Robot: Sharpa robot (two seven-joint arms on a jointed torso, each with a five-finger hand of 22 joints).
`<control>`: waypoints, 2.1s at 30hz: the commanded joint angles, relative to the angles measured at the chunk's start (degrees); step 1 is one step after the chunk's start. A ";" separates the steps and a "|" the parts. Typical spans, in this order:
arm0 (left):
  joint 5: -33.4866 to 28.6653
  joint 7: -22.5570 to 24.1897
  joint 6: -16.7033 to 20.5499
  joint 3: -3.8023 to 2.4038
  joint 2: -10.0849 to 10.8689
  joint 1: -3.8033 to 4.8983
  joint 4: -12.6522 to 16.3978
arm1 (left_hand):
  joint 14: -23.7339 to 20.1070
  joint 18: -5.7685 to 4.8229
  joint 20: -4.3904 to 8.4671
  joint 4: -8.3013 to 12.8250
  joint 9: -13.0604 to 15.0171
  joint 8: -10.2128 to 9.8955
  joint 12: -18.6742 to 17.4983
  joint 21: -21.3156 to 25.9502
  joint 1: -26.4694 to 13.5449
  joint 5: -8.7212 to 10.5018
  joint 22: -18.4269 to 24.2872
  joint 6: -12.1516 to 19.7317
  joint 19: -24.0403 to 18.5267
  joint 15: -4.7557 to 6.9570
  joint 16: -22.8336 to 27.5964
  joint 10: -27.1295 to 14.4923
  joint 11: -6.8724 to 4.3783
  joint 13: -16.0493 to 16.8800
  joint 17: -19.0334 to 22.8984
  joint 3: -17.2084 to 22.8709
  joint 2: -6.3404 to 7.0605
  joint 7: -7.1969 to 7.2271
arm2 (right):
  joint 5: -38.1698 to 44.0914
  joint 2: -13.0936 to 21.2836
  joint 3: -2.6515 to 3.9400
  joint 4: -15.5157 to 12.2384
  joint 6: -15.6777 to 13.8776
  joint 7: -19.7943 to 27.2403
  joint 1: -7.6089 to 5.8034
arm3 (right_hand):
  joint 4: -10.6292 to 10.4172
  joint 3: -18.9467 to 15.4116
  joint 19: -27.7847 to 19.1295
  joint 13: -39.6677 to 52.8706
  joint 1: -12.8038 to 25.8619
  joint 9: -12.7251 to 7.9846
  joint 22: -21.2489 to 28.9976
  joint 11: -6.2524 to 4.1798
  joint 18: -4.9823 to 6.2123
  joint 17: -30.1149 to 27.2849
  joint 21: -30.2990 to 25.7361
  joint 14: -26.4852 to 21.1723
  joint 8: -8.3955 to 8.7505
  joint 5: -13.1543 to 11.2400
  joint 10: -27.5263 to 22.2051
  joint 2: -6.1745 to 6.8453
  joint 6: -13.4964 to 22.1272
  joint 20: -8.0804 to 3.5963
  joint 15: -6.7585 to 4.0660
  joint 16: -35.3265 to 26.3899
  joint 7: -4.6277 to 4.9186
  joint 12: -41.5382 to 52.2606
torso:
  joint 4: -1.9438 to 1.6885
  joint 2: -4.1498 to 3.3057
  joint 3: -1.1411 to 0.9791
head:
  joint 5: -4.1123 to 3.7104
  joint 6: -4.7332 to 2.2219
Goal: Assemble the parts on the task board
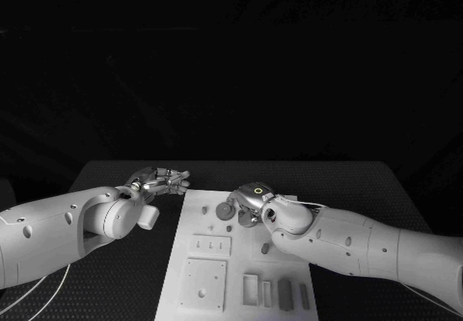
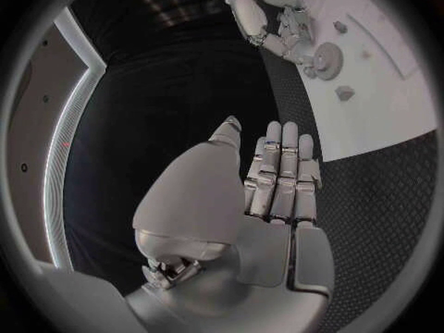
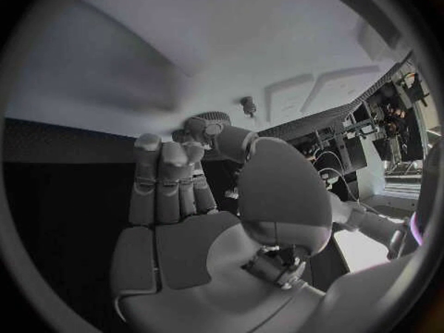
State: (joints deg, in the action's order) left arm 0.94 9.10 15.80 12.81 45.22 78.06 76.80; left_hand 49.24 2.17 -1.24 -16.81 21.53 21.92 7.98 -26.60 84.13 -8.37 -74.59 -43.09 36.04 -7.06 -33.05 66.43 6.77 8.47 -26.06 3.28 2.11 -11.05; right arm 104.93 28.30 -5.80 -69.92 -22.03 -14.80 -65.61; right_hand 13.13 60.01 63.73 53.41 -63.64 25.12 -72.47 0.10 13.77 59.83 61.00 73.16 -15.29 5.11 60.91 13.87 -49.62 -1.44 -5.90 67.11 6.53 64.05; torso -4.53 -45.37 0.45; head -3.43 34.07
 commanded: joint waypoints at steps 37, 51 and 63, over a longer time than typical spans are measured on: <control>0.26 1.06 -0.91 0.24 -0.56 -0.51 -3.95 | -0.51 0.26 -0.11 0.20 0.12 -0.49 -0.49 0.35 0.29 0.11 0.09 -0.31 0.13 -0.08 -0.32 -0.10 0.27 0.08 0.17 -0.23 -0.33 -0.30 | -38.32 17.69 2.55 -0.74 4.10 26.38 -1.57 | 1.92 -29.89 -3.07 -2.11 5.39 0.27 0.19 2.08 1.23 1.22 0.27 -3.10 -0.53 2.31 -3.43 -1.70 0.18 -0.29 1.82 0.28 2.15 1.19 | 1.94 1.29 -1.14 | -2.79 -0.99; 0.26 0.99 -1.49 0.25 -0.68 -0.81 -4.07 | -0.52 0.27 -0.12 0.21 0.13 -0.50 -0.50 0.35 0.36 0.11 0.09 -0.32 0.12 -0.08 -0.32 -0.09 0.27 0.08 0.19 -0.24 -0.31 -0.30 | -37.00 17.13 2.55 4.19 4.98 26.55 1.28 | 2.73 -31.47 -3.65 -2.40 4.78 0.02 0.21 2.26 1.23 1.32 0.15 -3.61 -0.16 3.29 -3.96 -1.59 0.66 -0.05 2.00 0.25 2.34 1.31 | 1.86 1.14 -1.15 | -3.19 -0.08; 0.26 0.99 -1.70 0.25 -0.66 -0.92 -3.85 | -0.53 0.26 -0.13 0.18 0.15 -0.52 -0.51 0.36 0.38 0.11 0.09 -0.33 0.12 -0.09 -0.32 -0.08 0.28 0.09 0.21 -0.24 -0.33 -0.30 | -37.04 15.01 2.56 7.46 4.25 26.04 2.67 | 2.86 -31.68 -3.85 -2.53 4.10 -0.14 0.26 2.42 1.23 1.35 0.07 -3.85 0.08 3.27 -4.20 -1.89 1.01 0.09 2.15 0.23 2.50 1.43 | 1.67 1.24 -0.87 | -3.08 0.49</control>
State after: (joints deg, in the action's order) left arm 1.04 9.38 15.08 13.10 44.64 77.13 72.79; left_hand 49.04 2.17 -1.24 -16.82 21.60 21.69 7.71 -26.60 84.13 -8.38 -74.58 -43.09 36.04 -7.26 -33.05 66.43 6.77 8.48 -25.90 3.28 2.11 -11.05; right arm 67.58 43.50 -3.25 -62.55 -18.26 10.75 -63.02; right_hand 15.96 28.55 60.25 50.96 -59.08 25.04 -72.29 2.66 12.35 61.12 61.23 69.79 -15.41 8.21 57.12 12.15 -48.16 -1.44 -3.78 67.12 8.06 65.17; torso -2.78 -44.17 -0.46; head -6.57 34.44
